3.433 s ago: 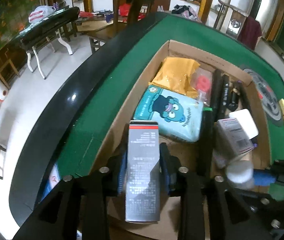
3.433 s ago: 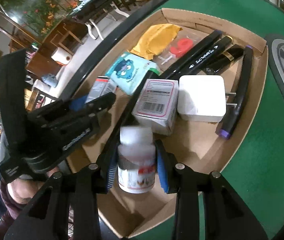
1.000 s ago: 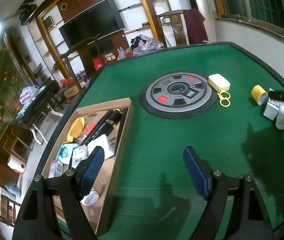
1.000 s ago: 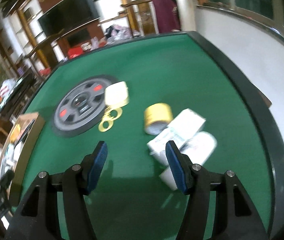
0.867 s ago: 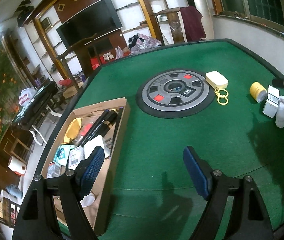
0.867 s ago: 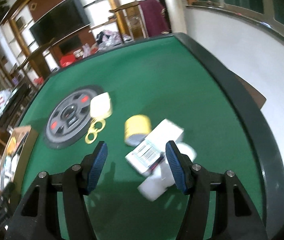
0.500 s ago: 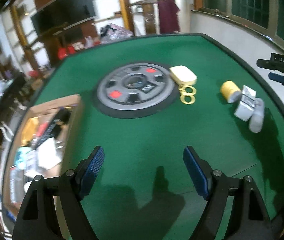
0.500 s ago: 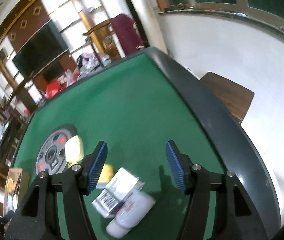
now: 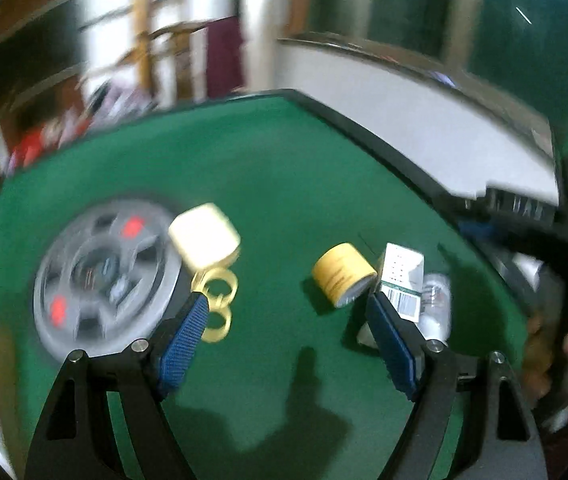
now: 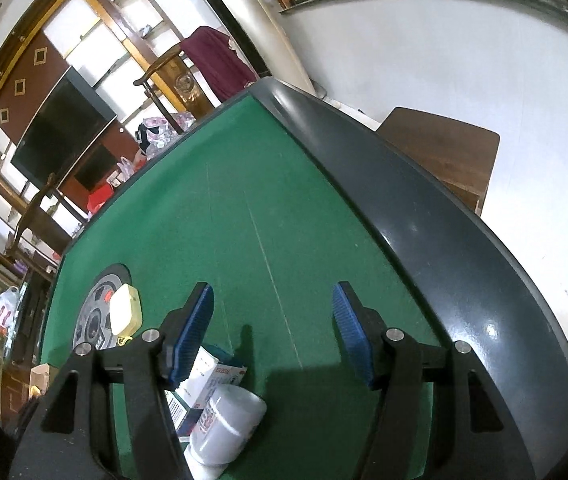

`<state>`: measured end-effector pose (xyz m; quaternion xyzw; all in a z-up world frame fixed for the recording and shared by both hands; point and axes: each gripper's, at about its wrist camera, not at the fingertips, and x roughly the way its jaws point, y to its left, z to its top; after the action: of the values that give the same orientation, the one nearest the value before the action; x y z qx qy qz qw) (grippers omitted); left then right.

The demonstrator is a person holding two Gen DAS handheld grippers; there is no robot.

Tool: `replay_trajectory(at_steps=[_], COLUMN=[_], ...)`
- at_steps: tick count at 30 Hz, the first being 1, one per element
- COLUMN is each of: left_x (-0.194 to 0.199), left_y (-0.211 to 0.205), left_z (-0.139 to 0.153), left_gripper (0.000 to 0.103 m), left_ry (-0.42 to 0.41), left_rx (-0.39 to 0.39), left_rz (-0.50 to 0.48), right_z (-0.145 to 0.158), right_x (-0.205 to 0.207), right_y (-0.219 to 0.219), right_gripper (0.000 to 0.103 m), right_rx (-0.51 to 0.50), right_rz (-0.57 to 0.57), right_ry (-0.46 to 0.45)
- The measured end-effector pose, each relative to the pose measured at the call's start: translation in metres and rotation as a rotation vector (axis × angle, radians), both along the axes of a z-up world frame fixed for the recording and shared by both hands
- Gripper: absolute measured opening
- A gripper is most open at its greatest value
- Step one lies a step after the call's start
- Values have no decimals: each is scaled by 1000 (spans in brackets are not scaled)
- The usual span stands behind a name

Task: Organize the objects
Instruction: 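Grasp the yellow tape roll with the left tool while the right tool grasps the white-blue medicine box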

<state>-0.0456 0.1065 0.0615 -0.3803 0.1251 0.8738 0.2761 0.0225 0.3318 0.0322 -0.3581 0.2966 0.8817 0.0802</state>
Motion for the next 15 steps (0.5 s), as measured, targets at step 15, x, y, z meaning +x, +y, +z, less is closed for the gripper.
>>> replay_trajectory(at_steps=[15], left_x=[-13], left_y=[58], left_z=[-31], left_gripper=[76], left_ry=[103], left_rx=[-264], left_rz=[-342], right_z=[-13], right_x=[-6], right_y=[16], right_gripper=[66], right_rx=[-99], right_rz=[-38], right_ry=[-26])
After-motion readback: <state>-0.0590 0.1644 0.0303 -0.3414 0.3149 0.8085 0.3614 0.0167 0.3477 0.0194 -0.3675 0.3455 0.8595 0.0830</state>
